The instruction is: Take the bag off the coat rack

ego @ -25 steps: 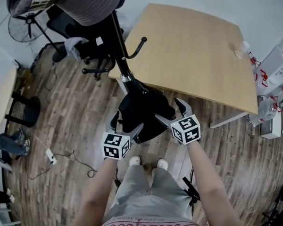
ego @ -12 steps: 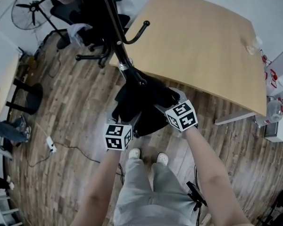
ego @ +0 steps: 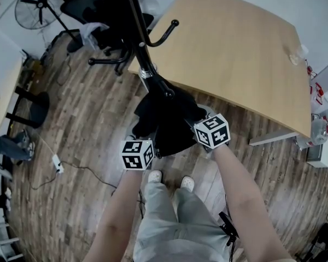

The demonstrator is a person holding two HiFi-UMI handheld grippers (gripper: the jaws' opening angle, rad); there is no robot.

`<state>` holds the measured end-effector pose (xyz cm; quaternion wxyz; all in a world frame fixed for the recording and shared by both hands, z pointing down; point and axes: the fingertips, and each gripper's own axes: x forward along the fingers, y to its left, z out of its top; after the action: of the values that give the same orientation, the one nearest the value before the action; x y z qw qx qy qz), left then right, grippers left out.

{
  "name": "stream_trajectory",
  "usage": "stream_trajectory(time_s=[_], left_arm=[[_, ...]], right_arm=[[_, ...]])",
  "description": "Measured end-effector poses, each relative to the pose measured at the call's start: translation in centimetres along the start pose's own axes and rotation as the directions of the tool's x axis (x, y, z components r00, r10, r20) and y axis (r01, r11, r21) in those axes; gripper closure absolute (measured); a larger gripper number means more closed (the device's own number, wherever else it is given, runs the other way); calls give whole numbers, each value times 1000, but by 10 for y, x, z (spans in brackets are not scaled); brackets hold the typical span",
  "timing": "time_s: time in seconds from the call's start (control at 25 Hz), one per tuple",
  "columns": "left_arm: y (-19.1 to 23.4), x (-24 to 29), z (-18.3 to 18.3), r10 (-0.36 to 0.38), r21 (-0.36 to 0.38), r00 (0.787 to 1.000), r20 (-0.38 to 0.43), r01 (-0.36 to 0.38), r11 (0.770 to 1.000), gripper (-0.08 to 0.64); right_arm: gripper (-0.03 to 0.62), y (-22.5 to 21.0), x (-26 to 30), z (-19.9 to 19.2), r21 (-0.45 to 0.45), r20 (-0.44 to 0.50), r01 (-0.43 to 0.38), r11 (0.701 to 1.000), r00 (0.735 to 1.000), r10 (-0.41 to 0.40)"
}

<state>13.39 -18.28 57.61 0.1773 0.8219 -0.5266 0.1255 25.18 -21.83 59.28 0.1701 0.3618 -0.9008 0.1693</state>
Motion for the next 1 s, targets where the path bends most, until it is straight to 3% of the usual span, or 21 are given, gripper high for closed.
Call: stream_trajectory(time_s=[0.4,0.68,1.0], left_arm=[[-8,-1,-2,-21,-33,999,-32,20,999,484],[-22,-15,2,-44,-69,998,-33,41,997,502],[-38,-38,24,-102,-79,994,38,105,991,502]], right_arm=[[524,16,-8,-7,89,-40,-13,996,999,17],[545,28,-26,-8,82,-73,-11,997,997,17],[543,38,-54,8,96,6,-48,994,999,47]])
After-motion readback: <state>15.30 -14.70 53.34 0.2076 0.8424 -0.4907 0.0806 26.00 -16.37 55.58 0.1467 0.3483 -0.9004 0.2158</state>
